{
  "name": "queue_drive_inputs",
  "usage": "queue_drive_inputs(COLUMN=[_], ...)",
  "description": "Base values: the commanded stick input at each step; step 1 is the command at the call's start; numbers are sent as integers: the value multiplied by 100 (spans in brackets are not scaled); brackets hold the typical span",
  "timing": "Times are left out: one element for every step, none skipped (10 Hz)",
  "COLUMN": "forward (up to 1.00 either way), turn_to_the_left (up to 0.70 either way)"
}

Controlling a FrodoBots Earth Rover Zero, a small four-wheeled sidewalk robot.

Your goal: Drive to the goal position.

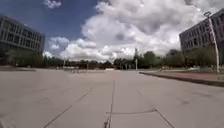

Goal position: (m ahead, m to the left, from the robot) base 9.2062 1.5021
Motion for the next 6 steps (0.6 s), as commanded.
queue_drive_inputs(forward=[100,100,100,100,100,100], turn_to_the_left=[-24,-4,0,0,0,0])
